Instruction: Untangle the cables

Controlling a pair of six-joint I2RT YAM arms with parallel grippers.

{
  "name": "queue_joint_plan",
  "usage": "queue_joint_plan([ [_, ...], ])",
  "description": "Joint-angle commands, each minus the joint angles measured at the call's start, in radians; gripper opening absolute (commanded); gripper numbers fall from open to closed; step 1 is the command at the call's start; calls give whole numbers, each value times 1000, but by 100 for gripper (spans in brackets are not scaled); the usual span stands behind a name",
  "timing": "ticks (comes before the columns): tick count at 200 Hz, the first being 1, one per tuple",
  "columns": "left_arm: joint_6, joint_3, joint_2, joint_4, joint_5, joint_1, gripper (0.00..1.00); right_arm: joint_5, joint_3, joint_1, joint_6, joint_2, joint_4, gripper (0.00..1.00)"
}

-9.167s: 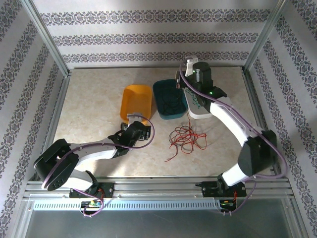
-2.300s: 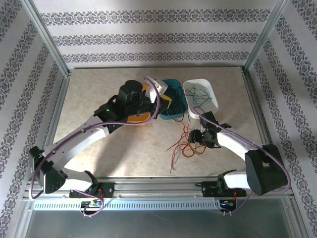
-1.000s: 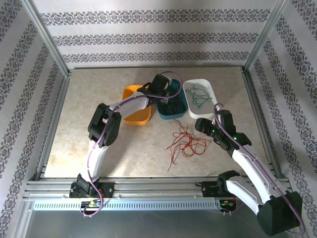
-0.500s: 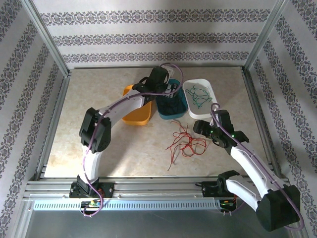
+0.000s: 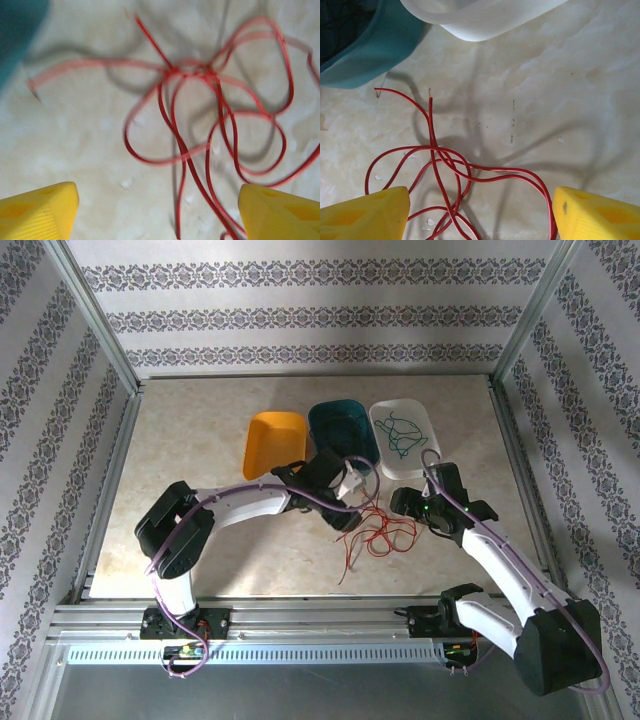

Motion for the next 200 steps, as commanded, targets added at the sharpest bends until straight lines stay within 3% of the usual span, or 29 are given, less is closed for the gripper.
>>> queue_joint_plan([
  [1,-45,-36,15,32,75,-19,79,16,26,-9,5,10,-9,75],
  [40,-36,-53,60,42,157,-20,73,10,28,-10,0,9,-11,75],
  [56,-27,-39,76,22,157,-20,53,3,29,-9,-2,9,-10,75],
  [76,-23,-29,62,16,144,-20,10,-4,22,-9,-3,9,-6,75],
  [83,-25,-28,49,18,135,-20,0,-13,18,-7,-5,10,1,75],
  [138,-18,-21,-149,47,84,-19,0,-18,28,89,-65,121,-1,75],
  [200,-36,41,-319,30,79,-13,0,-37,54,98,-73,302,5,74],
])
